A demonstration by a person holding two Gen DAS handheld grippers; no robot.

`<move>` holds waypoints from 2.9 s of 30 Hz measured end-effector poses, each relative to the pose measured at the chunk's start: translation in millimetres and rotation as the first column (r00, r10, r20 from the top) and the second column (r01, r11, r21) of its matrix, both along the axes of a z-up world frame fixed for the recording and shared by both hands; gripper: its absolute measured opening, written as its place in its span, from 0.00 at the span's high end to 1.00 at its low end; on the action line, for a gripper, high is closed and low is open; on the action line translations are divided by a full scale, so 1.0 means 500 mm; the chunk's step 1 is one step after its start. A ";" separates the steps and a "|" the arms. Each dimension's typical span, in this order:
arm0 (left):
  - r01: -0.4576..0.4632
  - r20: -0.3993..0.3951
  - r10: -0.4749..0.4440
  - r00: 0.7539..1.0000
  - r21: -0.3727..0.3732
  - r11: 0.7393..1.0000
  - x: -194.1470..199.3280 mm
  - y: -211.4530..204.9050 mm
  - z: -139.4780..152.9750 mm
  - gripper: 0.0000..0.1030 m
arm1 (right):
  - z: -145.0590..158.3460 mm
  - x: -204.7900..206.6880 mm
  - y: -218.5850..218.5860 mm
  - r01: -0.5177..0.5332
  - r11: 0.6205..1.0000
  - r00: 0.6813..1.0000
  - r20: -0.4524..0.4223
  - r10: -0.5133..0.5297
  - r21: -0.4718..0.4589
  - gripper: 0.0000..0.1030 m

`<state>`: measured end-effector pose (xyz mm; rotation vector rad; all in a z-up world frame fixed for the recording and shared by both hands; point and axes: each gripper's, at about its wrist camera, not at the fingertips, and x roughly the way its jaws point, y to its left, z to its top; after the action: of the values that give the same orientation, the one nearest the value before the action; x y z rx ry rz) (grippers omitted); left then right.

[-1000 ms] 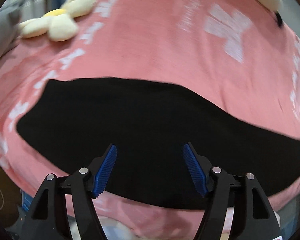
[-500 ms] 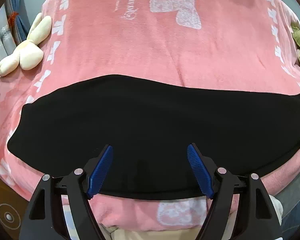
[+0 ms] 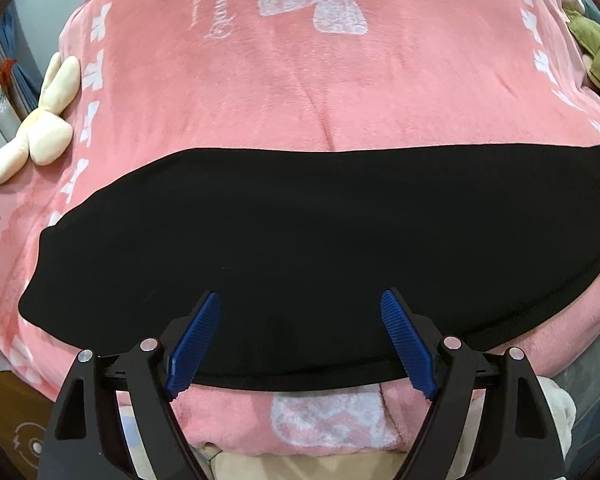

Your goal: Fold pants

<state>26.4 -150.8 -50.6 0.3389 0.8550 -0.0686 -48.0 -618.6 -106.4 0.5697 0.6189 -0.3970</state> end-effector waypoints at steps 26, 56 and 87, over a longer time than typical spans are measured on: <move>-0.173 -0.048 0.167 0.985 -0.171 0.970 -0.036 0.318 -0.004 0.22 | 0.245 0.225 0.684 -0.652 0.755 0.738 0.166 0.654 -0.076 0.81; -0.338 -0.065 0.380 0.923 -0.607 0.719 -0.020 0.653 0.058 0.21 | 0.075 0.134 0.588 -0.424 0.903 0.904 -0.030 0.427 0.070 0.78; 0.009 0.207 0.151 0.967 -0.617 0.787 0.051 0.505 0.263 0.89 | 0.145 0.090 0.638 -0.380 0.891 0.922 -0.021 0.387 -0.250 0.20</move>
<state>52.1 101.5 81.1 -0.3024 0.5529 -0.2253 -3.2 -299.4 -33.7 0.2009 0.6253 -0.0879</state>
